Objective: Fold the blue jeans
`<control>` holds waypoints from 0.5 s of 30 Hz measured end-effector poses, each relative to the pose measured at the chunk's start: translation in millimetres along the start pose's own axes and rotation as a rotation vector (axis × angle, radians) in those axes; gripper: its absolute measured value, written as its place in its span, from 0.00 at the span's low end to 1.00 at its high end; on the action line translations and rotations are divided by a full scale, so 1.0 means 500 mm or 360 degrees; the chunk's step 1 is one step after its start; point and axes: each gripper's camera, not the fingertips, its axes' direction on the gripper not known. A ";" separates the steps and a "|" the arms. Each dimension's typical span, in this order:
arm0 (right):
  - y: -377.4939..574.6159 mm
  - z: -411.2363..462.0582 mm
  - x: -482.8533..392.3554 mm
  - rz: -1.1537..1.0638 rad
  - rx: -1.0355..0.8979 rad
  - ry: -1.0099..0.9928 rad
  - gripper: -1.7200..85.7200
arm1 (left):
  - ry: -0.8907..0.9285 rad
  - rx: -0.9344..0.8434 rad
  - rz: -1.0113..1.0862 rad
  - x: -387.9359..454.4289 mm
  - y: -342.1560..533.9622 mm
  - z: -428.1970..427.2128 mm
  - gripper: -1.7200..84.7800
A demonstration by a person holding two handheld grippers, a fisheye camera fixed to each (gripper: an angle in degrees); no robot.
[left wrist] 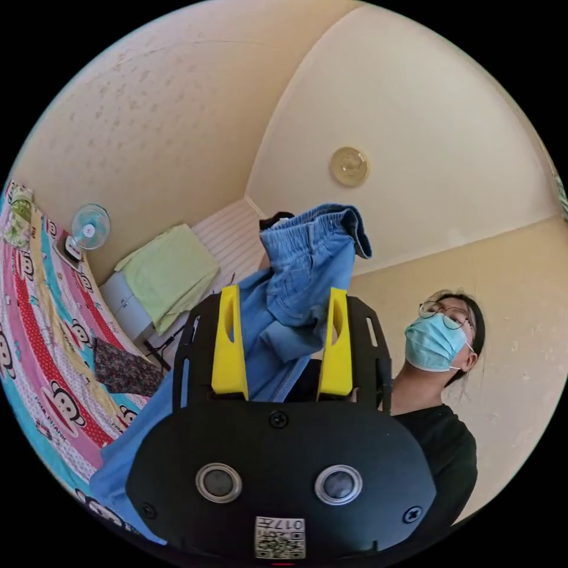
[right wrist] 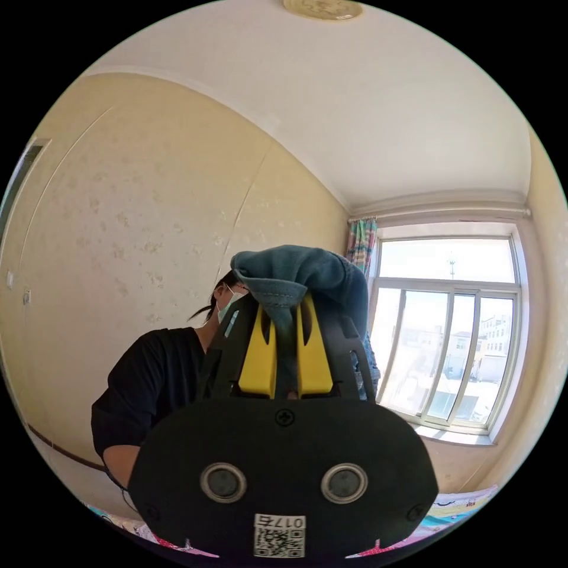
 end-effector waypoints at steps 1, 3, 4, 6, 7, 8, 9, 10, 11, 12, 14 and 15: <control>0.007 0.009 0.007 -0.0001 -0.0009 -0.0035 0.09 | -0.0034 -0.0061 0.0012 0.005 -0.012 0.011 0.26; 0.018 0.020 0.017 -0.0009 -0.0020 -0.0101 0.09 | 0.0021 -0.0125 -0.0005 -0.003 -0.032 0.035 0.28; 0.026 0.027 0.023 -0.0021 -0.0023 -0.0133 0.09 | 0.0114 -0.0159 -0.0060 -0.018 -0.039 0.058 0.28; 0.040 0.036 0.031 -0.0011 -0.0026 -0.0143 0.09 | 0.0286 -0.0293 -0.0136 -0.040 -0.038 0.119 0.28; 0.052 0.040 0.035 0.0009 -0.0026 -0.0131 0.09 | 0.0357 -0.0403 -0.0218 -0.059 -0.026 0.168 0.28; 0.058 0.042 0.036 0.0020 -0.0027 -0.0121 0.09 | 0.0394 -0.0435 -0.0244 -0.067 -0.018 0.189 0.28; 0.072 0.045 0.036 0.0043 -0.0032 -0.0097 0.09 | 0.0501 -0.0461 -0.0269 -0.082 0.003 0.225 0.25; 0.086 0.045 0.030 0.0066 -0.0039 -0.0062 0.09 | 0.0688 -0.0386 -0.0259 -0.100 0.024 0.239 0.18; 0.093 0.044 0.025 0.0080 -0.0044 -0.0034 0.09 | 0.0787 -0.0317 -0.0264 -0.110 0.036 0.238 0.13; 0.106 0.040 0.009 0.0108 -0.0050 0.0045 0.09 | 0.0911 -0.0172 -0.0282 -0.127 0.055 0.222 0.08; 0.126 0.030 -0.027 0.0181 -0.0063 0.0226 0.09 | 0.0849 0.0070 -0.0239 -0.130 0.075 0.163 0.07; 0.140 0.023 -0.051 0.0285 -0.0111 0.0393 0.09 | 0.0660 0.0198 -0.0136 -0.103 0.079 0.116 0.07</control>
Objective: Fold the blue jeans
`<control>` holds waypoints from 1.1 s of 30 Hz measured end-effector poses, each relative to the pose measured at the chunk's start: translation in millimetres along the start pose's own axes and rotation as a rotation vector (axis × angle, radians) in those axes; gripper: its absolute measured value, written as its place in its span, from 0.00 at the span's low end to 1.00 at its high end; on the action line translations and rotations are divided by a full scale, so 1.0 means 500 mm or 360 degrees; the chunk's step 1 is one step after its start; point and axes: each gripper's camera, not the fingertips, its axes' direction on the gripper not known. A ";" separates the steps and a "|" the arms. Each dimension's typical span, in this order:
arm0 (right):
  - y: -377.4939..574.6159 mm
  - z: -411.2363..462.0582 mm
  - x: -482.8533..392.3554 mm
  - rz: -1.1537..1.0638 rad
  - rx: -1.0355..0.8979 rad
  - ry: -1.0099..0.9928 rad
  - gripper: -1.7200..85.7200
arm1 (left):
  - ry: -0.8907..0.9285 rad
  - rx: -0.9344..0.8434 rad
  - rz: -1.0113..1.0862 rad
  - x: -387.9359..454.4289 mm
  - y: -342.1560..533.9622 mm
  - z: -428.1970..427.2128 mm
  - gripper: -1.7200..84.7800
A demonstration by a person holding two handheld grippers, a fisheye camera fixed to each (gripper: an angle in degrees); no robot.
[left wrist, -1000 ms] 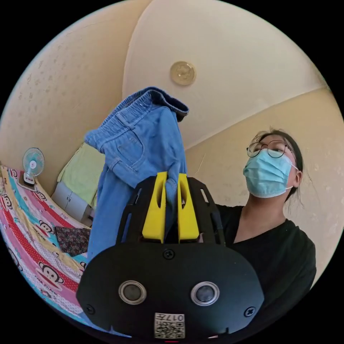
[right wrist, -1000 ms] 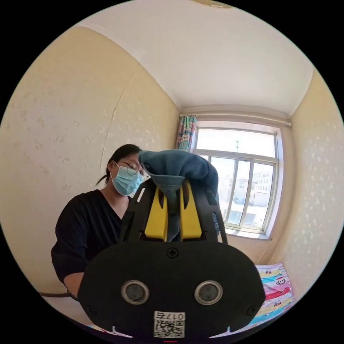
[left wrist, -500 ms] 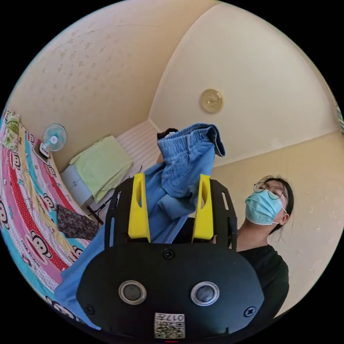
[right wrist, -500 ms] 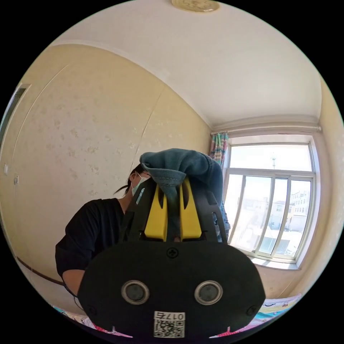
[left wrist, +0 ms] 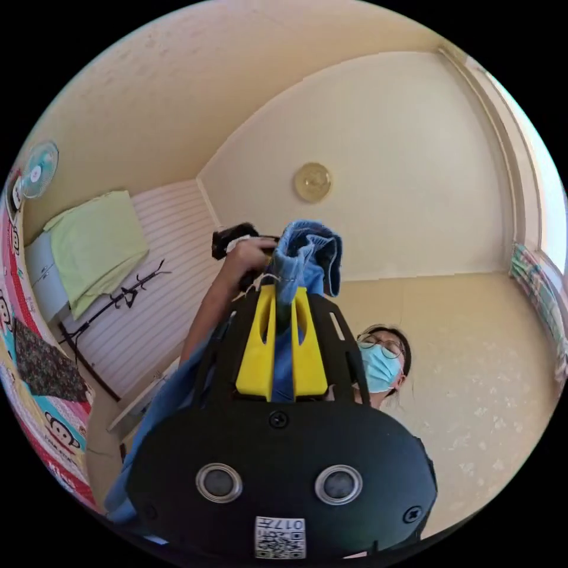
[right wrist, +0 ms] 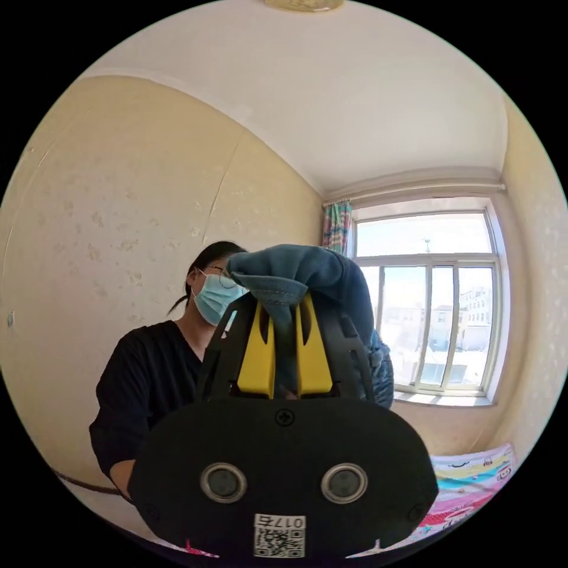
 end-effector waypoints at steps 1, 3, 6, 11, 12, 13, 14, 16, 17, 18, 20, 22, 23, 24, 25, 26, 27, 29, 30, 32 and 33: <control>0.020 -0.010 -0.017 0.0137 -0.0060 0.0199 0.09 | -0.0236 0.0083 0.0182 0.062 -0.001 -0.021 0.07; 0.059 -0.022 -0.049 0.0253 -0.0146 0.0519 0.09 | -0.0580 0.0168 0.0541 0.173 0.002 -0.020 0.07; 0.128 -0.016 -0.089 0.0404 -0.0309 0.0982 0.09 | -0.1224 0.0104 0.0949 0.314 0.014 0.077 0.07; 0.240 0.021 -0.155 0.0499 -0.0304 0.1455 0.11 | -0.1531 0.0025 0.1284 0.378 0.063 0.251 0.07; 0.271 0.031 -0.171 0.0506 -0.0273 0.1606 0.11 | -0.1528 -0.0026 0.1335 0.383 0.078 0.289 0.07; 0.302 0.045 -0.188 0.0479 -0.0254 0.1762 0.11 | -0.1547 -0.0057 0.1380 0.385 0.096 0.326 0.07; 0.317 0.051 -0.197 0.0460 -0.0243 0.1833 0.11 | -0.1554 -0.0070 0.1407 0.386 0.106 0.343 0.07; 0.371 0.082 -0.227 0.0404 -0.0164 0.2035 0.15 | -0.1592 -0.0125 0.1496 0.389 0.146 0.406 0.07; 0.382 0.091 -0.233 0.0399 -0.0147 0.2068 0.16 | -0.1609 -0.0139 0.1513 0.390 0.155 0.421 0.07; 0.403 0.113 -0.245 0.0405 -0.0122 0.2116 0.19 | -0.1649 -0.0145 0.1545 0.393 0.172 0.447 0.07; 0.432 0.150 -0.264 0.0388 -0.0103 0.2183 0.22 | -0.1693 -0.0145 0.1595 0.397 0.196 0.480 0.07; 0.473 0.208 -0.300 0.0332 -0.0056 0.2302 0.25 | -0.1720 -0.0153 0.1601 0.407 0.215 0.511 0.07; 0.483 0.223 -0.309 0.0332 -0.0037 0.2327 0.25 | -0.1732 -0.0149 0.1589 0.410 0.218 0.517 0.07; 0.503 0.257 -0.325 0.0332 -0.0013 0.2360 0.26 | -0.1777 -0.0120 0.1549 0.417 0.222 0.527 0.07; 0.521 0.296 -0.339 0.0319 -0.0041 0.2356 0.26 | -0.1825 -0.0085 0.1533 0.424 0.226 0.534 0.07; 0.528 0.318 -0.343 0.0315 -0.0070 0.2353 0.25 | -0.1847 -0.0064 0.1535 0.427 0.230 0.536 0.07; 0.538 0.364 -0.352 0.0314 -0.0146 0.2352 0.25 | -0.1882 -0.0031 0.1544 0.434 0.237 0.540 0.07; 0.542 0.434 -0.365 0.0232 -0.0257 0.2377 0.25 | -0.1899 -0.0016 0.1526 0.444 0.245 0.544 0.07; 0.537 0.478 -0.375 0.0132 -0.0313 0.2420 0.24 | -0.1899 -0.0017 0.1510 0.450 0.251 0.546 0.07; 0.517 0.538 -0.387 -0.0035 -0.0359 0.2455 0.23 | -0.1931 -0.0016 0.1506 0.459 0.262 0.552 0.07; 0.502 0.572 -0.392 -0.0135 -0.0375 0.2414 0.22 | -0.1977 -0.0011 0.1514 0.463 0.268 0.558 0.07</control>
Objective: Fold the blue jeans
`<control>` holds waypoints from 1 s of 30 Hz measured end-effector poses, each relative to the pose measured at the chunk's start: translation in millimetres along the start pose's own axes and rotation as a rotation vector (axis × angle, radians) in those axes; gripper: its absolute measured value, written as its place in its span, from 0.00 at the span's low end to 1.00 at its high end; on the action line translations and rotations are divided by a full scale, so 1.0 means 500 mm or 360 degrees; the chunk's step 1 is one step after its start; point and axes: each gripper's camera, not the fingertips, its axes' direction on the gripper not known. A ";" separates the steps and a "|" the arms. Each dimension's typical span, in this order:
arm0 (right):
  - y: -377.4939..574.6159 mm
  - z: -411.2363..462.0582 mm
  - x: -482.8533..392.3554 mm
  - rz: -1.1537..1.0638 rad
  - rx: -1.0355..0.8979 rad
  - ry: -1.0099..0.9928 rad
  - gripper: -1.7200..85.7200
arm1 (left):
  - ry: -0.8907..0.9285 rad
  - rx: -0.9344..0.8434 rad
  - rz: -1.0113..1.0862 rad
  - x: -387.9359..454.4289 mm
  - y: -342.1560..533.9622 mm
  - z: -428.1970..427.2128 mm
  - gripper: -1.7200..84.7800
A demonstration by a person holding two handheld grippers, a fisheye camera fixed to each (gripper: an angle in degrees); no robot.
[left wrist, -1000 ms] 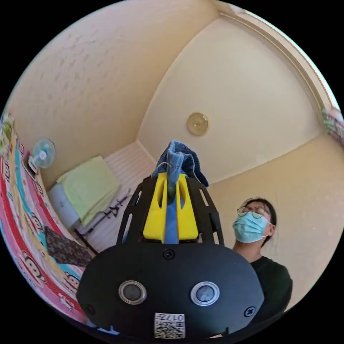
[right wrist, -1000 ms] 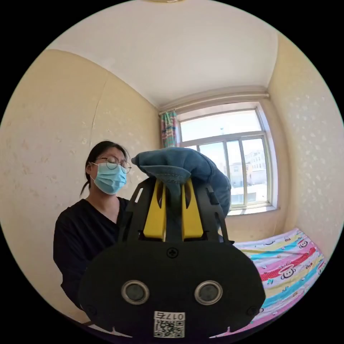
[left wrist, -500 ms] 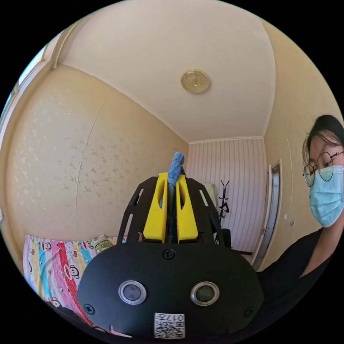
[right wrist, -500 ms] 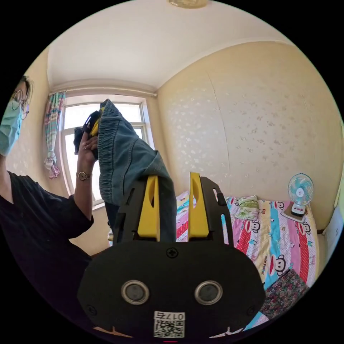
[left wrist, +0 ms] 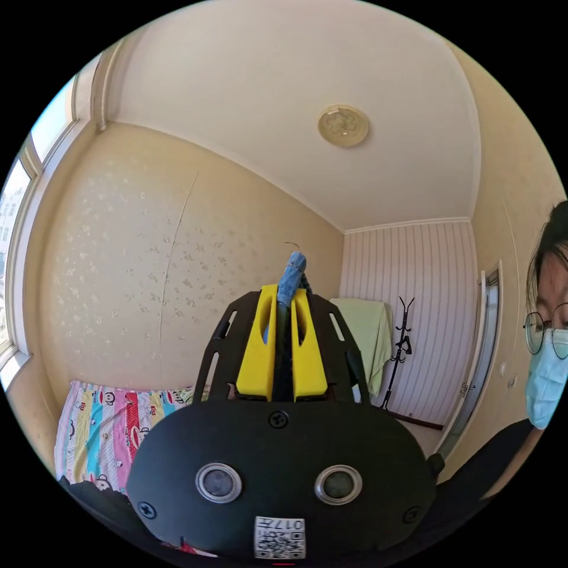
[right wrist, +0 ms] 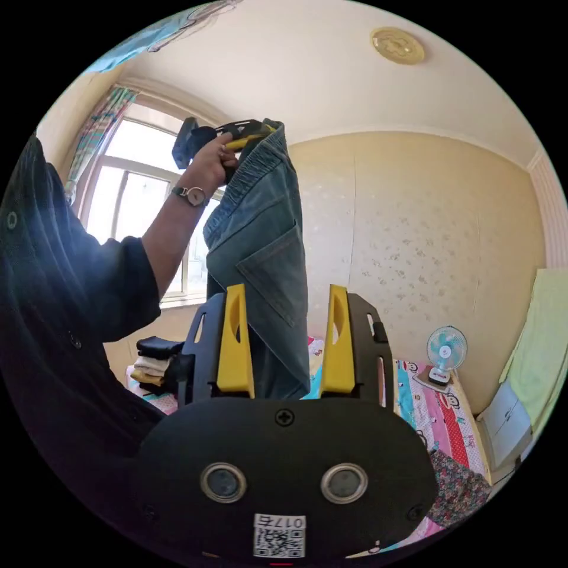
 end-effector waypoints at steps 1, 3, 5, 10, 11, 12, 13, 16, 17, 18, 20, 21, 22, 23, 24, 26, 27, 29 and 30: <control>-0.020 -0.001 -0.026 -0.0054 0.0037 -0.0068 0.21 | -0.0046 -0.0018 0.0011 0.008 -0.003 -0.002 0.07; -0.046 0.007 -0.066 -0.0123 0.0029 -0.0177 0.22 | -0.0080 -0.0059 0.0009 0.015 -0.009 -0.001 0.07; -0.063 0.024 -0.110 -0.0187 -0.0012 -0.0209 0.23 | -0.0070 -0.0094 -0.0011 0.015 -0.016 -0.002 0.07; -0.083 0.101 -0.243 -0.0492 -0.0135 0.0154 0.21 | -0.0025 -0.0108 -0.0067 0.001 -0.036 -0.033 0.07; -0.084 0.110 -0.252 -0.0524 -0.0150 0.0264 0.20 | -0.0027 -0.0103 -0.0073 -0.003 -0.039 -0.040 0.07; -0.083 0.123 -0.262 -0.0581 -0.0152 0.0479 0.18 | -0.0033 -0.0090 -0.0092 -0.015 -0.046 -0.058 0.07; -0.081 0.131 -0.260 -0.0644 -0.0149 0.0590 0.16 | -0.0044 -0.0067 -0.0115 -0.030 -0.054 -0.078 0.07; -0.094 0.133 -0.209 -0.0569 -0.0083 0.0759 0.09 | -0.0004 -0.0023 -0.0177 -0.078 -0.075 -0.127 0.07; -0.101 0.127 -0.194 -0.0540 -0.0049 0.0783 0.08 | 0.0017 -0.0021 -0.0190 -0.088 -0.080 -0.136 0.07; -0.122 0.112 -0.161 -0.0478 0.0026 0.0816 0.07 | 0.0050 -0.0026 -0.0214 -0.107 -0.090 -0.153 0.07; -0.166 0.087 -0.112 -0.0372 0.0135 0.0852 0.06 | 0.0090 -0.0018 -0.0242 -0.133 -0.105 -0.179 0.07; -0.197 0.072 -0.083 -0.0331 0.0205 0.0819 0.06 | 0.0141 0.0004 -0.0252 -0.147 -0.117 -0.197 0.07; -0.229 0.057 -0.059 -0.0303 0.0289 0.0755 0.06 | 0.0215 0.0041 -0.0254 -0.157 -0.132 -0.215 0.07; -0.246 0.048 -0.047 -0.0278 0.0337 0.0726 0.06 | 0.0254 0.0067 -0.0250 -0.161 -0.142 -0.224 0.07; -0.280 0.034 -0.027 -0.0226 0.0441 0.0680 0.06 | 0.0318 0.0124 -0.0225 -0.165 -0.165 -0.244 0.07; -0.335 0.019 -0.002 -0.0197 0.0595 0.0611 0.06 | 0.0352 0.0211 -0.0172 -0.165 -0.211 -0.270 0.07; -0.378 0.018 0.016 -0.0206 0.0646 0.0541 0.06 | 0.0331 0.0261 -0.0125 -0.163 -0.247 -0.281 0.07; -0.450 0.034 0.052 -0.0201 0.0646 0.0440 0.06 | 0.0259 0.0303 -0.0027 -0.163 -0.312 -0.285 0.07; -0.493 0.054 0.078 -0.0194 0.0631 0.0386 0.06 | 0.0211 0.0309 0.0031 -0.168 -0.356 -0.279 0.07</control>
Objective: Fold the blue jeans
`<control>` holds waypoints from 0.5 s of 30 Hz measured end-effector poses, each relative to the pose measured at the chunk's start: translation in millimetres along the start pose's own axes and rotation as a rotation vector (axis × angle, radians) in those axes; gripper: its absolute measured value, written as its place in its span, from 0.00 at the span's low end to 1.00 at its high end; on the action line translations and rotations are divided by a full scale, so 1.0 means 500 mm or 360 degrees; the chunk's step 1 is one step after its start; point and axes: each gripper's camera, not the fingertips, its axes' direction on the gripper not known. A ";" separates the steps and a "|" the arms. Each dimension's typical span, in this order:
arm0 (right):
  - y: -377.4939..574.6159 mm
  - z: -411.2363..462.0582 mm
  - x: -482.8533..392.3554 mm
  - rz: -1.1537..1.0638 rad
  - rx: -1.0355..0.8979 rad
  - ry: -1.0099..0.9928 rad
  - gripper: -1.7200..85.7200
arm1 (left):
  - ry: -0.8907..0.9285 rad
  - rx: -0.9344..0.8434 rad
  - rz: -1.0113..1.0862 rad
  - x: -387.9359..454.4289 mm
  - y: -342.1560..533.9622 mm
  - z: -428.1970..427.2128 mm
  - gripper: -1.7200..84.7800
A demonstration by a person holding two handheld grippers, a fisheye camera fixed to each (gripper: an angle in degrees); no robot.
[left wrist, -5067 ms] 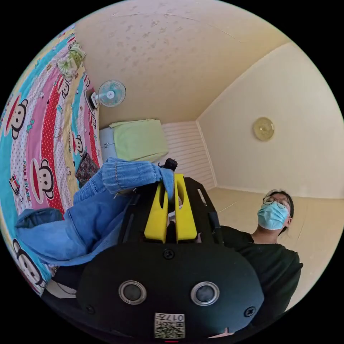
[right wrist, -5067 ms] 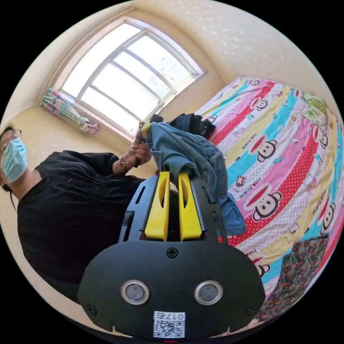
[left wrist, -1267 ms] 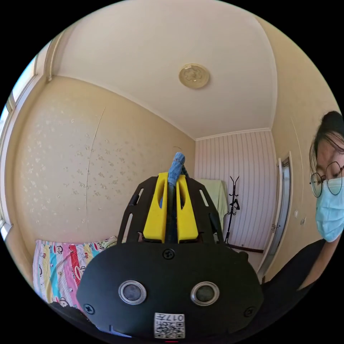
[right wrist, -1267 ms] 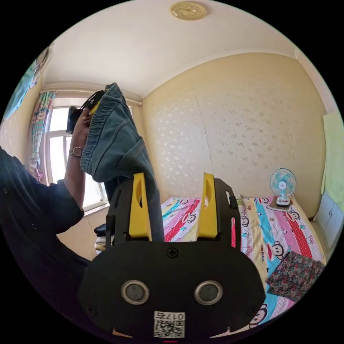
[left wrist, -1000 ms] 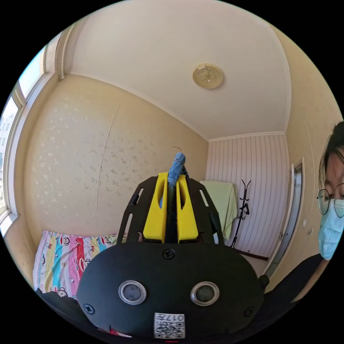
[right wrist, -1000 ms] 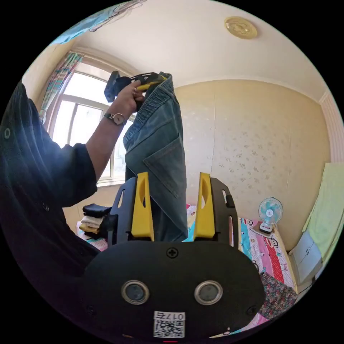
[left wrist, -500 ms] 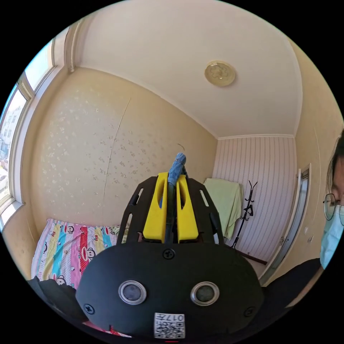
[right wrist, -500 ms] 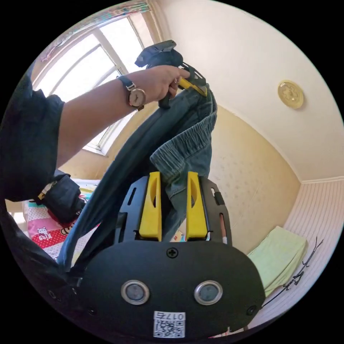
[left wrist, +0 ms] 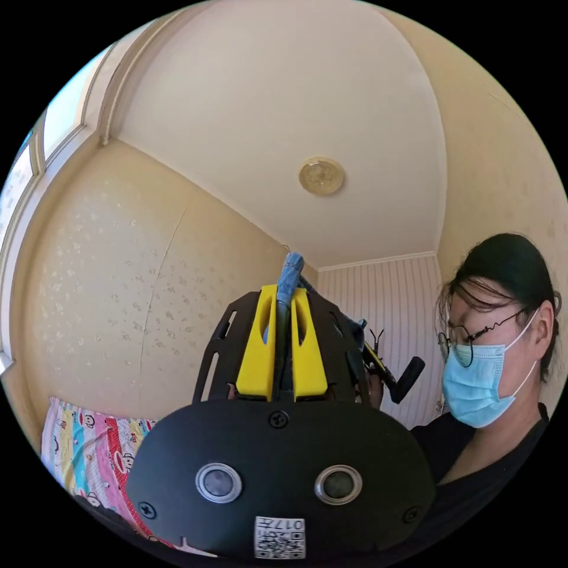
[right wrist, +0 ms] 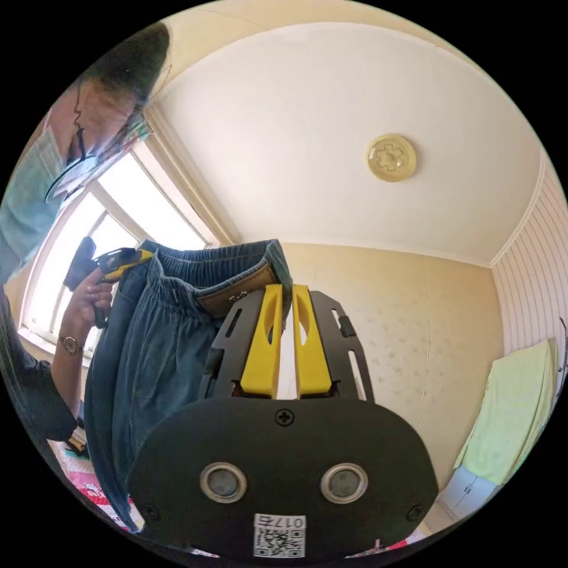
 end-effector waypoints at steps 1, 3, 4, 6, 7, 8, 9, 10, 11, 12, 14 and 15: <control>-0.020 0.041 0.023 0.0016 -0.0019 -0.0043 0.06 | -0.0024 -0.0004 0.0047 -0.014 -0.035 0.017 0.07; -0.031 0.106 0.057 0.0036 -0.0076 -0.0102 0.06 | -0.0033 -0.0019 0.0070 -0.050 -0.073 0.049 0.07; -0.025 0.150 0.077 0.0048 -0.0153 -0.0134 0.06 | -0.0046 -0.0053 0.0066 -0.082 -0.086 0.075 0.07; 0.008 0.221 0.108 0.0088 -0.0297 -0.0191 0.06 | -0.0078 -0.0117 0.0019 -0.144 -0.084 0.119 0.07; 0.047 0.274 0.130 0.0128 -0.0390 -0.0231 0.06 | -0.0096 -0.0164 -0.0040 -0.198 -0.070 0.154 0.07; 0.070 0.300 0.141 0.0149 -0.0432 -0.0244 0.06 | -0.0107 -0.0193 -0.0079 -0.228 -0.060 0.175 0.07; 0.124 0.360 0.161 0.0189 -0.0520 -0.0243 0.06 | -0.0131 -0.0263 -0.0173 -0.296 -0.036 0.224 0.07; 0.184 0.428 0.180 0.0223 -0.0625 -0.0223 0.06 | -0.0164 -0.0348 -0.0278 -0.370 -0.009 0.281 0.07; 0.217 0.466 0.190 0.0238 -0.0688 -0.0211 0.06 | -0.0187 -0.0395 -0.0330 -0.412 0.006 0.313 0.07; 0.290 0.550 0.211 0.0269 -0.0823 -0.0188 0.06 | -0.0238 -0.0488 -0.0418 -0.500 0.042 0.384 0.07; 0.414 0.687 0.247 0.0322 -0.1019 -0.0164 0.06 | -0.0335 -0.0624 -0.0513 -0.650 0.108 0.503 0.07; 0.509 0.787 0.271 0.0346 -0.1134 -0.0145 0.06 | -0.0408 -0.0716 -0.0554 -0.758 0.162 0.586 0.07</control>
